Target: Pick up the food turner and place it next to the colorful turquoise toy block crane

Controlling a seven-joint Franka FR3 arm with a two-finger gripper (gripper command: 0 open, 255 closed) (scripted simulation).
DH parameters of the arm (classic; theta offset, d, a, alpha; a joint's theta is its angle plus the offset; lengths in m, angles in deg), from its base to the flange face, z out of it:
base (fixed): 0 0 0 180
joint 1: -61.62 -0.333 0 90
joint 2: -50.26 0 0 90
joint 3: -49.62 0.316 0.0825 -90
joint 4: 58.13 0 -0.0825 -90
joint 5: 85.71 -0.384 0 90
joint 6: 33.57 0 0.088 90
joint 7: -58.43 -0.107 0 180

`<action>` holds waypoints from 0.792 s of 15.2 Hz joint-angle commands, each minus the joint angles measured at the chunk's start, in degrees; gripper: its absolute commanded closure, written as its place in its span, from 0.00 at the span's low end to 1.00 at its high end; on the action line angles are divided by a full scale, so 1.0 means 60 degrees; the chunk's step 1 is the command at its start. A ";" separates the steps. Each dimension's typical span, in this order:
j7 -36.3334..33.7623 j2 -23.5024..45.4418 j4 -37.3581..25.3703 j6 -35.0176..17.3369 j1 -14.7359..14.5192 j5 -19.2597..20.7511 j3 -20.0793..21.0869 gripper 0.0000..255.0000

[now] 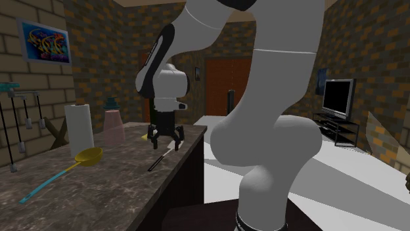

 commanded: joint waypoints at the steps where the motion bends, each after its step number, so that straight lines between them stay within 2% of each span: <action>1: -0.0031 0.0102 0.0090 -0.0195 0.0001 0.0020 0.0038 0.00; 8: -0.0033 0.0104 0.0088 -0.0194 0.0001 0.0022 0.0038 0.00; 9: -0.0033 0.0104 0.0088 -0.0194 0.0001 0.0022 0.0038 1.00; 12: -0.0033 0.0104 0.0088 -0.0194 0.0001 0.0022 0.0038 1.00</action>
